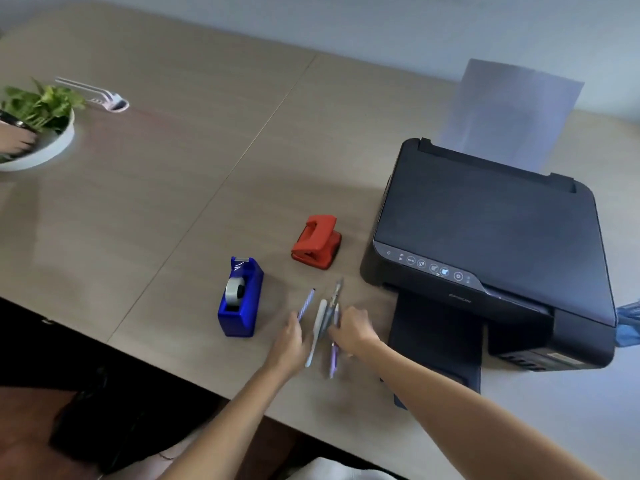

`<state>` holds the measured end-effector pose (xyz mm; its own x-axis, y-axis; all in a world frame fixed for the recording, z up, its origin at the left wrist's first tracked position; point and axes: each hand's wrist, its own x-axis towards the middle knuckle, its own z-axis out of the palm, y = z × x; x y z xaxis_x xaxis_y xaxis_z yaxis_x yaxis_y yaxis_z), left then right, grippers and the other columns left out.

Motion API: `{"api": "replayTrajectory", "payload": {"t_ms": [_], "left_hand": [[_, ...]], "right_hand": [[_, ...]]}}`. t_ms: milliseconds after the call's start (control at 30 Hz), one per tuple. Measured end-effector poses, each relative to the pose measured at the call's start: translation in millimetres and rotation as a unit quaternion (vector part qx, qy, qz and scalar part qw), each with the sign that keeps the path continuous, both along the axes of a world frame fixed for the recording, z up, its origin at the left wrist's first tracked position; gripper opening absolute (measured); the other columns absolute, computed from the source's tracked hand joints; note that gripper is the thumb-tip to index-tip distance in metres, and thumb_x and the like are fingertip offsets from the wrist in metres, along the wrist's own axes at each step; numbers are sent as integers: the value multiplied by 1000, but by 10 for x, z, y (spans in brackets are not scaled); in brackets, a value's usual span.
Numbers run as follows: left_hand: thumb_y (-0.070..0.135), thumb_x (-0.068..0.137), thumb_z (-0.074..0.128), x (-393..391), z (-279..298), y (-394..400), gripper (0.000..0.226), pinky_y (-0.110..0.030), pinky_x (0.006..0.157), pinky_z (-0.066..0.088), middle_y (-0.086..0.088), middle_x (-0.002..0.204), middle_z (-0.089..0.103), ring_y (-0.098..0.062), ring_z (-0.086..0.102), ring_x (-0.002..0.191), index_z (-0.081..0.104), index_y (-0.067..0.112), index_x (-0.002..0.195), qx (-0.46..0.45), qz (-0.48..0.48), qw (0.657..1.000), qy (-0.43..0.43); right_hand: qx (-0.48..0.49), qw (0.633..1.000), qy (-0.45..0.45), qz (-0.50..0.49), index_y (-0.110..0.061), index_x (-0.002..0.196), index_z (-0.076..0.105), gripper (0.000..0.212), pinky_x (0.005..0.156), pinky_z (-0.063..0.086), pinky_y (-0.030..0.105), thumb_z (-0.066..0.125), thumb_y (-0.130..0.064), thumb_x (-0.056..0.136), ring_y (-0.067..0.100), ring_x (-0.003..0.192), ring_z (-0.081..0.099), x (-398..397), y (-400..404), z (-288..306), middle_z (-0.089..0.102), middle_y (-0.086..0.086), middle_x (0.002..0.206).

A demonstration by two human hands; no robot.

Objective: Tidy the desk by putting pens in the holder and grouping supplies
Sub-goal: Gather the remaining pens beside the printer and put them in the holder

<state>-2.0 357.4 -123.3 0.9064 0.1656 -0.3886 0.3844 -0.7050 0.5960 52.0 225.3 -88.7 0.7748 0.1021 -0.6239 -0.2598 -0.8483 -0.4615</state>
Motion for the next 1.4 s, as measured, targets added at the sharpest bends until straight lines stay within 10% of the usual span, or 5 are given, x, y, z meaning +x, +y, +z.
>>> {"api": "replayTrajectory", "payload": {"t_ms": [567,833,967,1100,1400], "left_hand": [[30,97,46,-143,-180,-52,32,-32,93,44,-9,117,55,-26,53,111,52,5,116,210,-57,976,-2],[28,32,95,-52,-170,-179,46,-20,34,42,-1,58,61,-17,62,47,64,13,61,234,-69,970,18],[25,91,56,-57,-135,-157,33,-32,83,50,-9,117,59,-24,59,108,52,6,118,282,-52,956,57],[19,99,37,-135,119,-69,20,-35,71,46,-10,94,64,-32,65,93,50,9,110,105,7,994,41],[16,102,36,-10,1777,-965,17,-13,36,27,-5,68,41,-4,30,41,52,18,99,-189,-59,979,-38]], "right_hand": [[1,989,0,-150,0,129,49,39,93,46,39,35,-16,96,36,115,57,385,256,-102,58,20,126],[-21,997,-11,-67,-16,138,48,48,89,49,38,41,-10,91,30,105,60,468,151,-165,60,15,123],[22,998,-45,44,-30,145,35,54,63,43,30,37,-14,94,17,73,53,375,-100,13,57,5,88],[132,978,-130,100,-36,64,41,34,57,42,36,41,-21,94,22,56,40,110,-407,536,44,3,61],[220,905,-359,56,-5,78,44,33,70,36,23,34,-25,102,21,77,40,-348,-2209,1686,44,6,72]]}}
